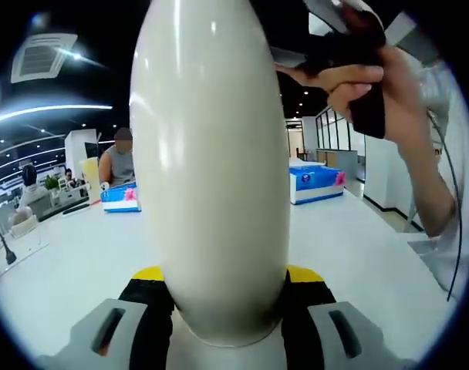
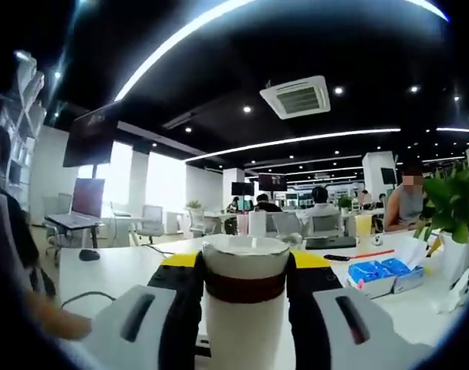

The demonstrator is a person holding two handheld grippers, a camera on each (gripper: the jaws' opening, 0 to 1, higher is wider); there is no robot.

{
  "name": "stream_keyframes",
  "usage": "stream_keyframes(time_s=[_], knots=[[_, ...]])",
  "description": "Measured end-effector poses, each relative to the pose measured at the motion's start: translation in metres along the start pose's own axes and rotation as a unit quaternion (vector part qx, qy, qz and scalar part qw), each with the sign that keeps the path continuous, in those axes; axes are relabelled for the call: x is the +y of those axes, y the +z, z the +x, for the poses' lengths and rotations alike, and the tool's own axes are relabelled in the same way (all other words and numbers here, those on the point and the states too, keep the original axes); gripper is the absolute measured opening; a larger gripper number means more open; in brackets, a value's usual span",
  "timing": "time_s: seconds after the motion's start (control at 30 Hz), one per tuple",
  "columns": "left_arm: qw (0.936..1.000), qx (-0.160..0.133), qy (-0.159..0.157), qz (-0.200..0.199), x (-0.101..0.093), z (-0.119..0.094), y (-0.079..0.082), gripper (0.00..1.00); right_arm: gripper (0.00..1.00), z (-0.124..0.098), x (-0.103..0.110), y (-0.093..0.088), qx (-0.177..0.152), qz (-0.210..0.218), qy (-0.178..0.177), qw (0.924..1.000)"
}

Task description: Grasp the water cup twist off the cup lid place the cup lid on the table

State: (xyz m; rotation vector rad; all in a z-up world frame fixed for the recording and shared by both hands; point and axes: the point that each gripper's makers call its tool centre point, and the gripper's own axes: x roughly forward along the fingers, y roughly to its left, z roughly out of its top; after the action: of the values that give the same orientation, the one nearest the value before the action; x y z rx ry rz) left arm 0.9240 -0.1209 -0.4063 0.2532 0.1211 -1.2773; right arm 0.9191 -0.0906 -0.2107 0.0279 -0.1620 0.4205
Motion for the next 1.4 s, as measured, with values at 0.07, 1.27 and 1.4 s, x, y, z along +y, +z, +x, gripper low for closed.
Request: stream_keyframes(time_s=[0.07,1.27,1.4], knots=[[1.0,0.0,0.0,0.0,0.0,0.0,0.0,0.56,0.45,0.0,0.001,0.0,0.0,-0.004,0.009,1.0],[1.0,0.0,0.0,0.0,0.0,-0.001,0.001,0.55,0.44,-0.007,0.017,0.0,-0.01,0.026,0.245,0.9691],[1.0,0.0,-0.001,0.0,-0.001,-0.001,0.001,0.55,0.44,-0.006,0.017,0.0,-0.004,0.033,0.263,0.9641]])
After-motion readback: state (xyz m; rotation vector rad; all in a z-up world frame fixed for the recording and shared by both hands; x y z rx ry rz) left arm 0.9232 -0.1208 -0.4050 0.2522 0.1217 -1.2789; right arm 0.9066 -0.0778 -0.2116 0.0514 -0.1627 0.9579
